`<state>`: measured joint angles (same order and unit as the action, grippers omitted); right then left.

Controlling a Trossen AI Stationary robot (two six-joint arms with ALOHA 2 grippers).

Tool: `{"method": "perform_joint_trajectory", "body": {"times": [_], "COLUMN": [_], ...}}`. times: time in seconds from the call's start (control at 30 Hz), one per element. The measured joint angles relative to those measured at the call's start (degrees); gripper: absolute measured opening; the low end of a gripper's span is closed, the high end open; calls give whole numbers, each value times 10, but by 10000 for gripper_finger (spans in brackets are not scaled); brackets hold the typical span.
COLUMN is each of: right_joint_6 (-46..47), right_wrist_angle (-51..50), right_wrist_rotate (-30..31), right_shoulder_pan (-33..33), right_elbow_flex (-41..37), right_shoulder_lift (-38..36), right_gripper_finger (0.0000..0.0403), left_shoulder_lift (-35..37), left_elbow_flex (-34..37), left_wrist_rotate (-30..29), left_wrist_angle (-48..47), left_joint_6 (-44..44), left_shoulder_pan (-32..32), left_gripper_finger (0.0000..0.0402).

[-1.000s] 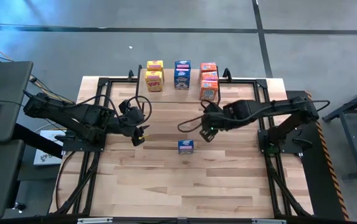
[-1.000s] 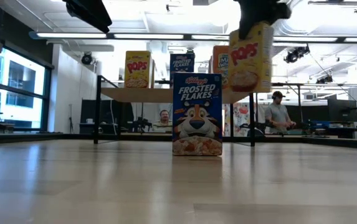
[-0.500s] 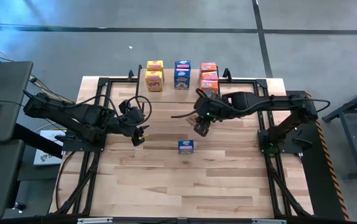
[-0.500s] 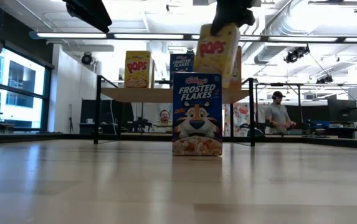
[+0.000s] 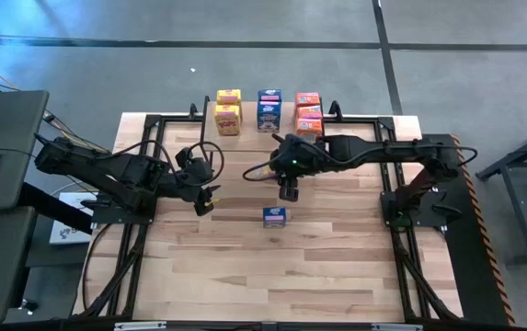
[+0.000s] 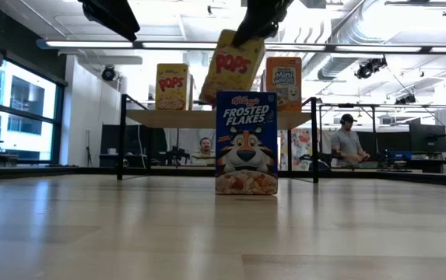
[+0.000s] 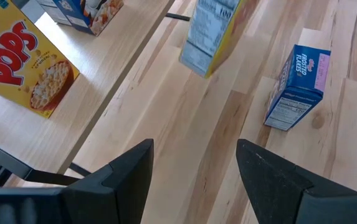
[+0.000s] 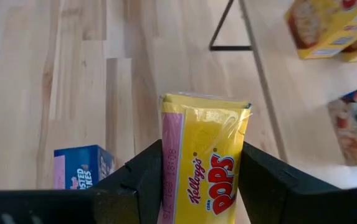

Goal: Stack cereal on shelf
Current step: Put the yellow cereal box on the shelf aligned with the other yellow cereal boxes

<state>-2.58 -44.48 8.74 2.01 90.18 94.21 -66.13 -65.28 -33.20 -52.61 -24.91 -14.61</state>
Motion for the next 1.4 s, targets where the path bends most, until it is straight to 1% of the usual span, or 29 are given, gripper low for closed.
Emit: {"method": "perform_joint_trajectory", "body": {"times": [0.23,0.43,0.7,1.07,1.4], "right_joint_6": [-7,-27,-30,-30,-28], "right_wrist_angle": [-5,-12,-14,-13,-7], "right_wrist_rotate": [-62,-87,-93,-92,-73], "right_shoulder_pan": [19,26,40,44,48], "right_elbow_flex": [0,0,0,0,0], "right_shoulder_lift": [35,59,85,119,129], "right_gripper_finger": [169,169,169,169,169], "left_shoulder_lift": [0,0,0,0,0], "left_elbow_flex": [0,0,0,0,0], "left_wrist_rotate": [0,0,0,0,0], "left_wrist_angle": [0,0,0,0,0], "left_joint_6": [0,0,0,0,0], "left_shoulder_pan": [0,0,0,0,0], "left_gripper_finger": [221,221,221,221,221]}}
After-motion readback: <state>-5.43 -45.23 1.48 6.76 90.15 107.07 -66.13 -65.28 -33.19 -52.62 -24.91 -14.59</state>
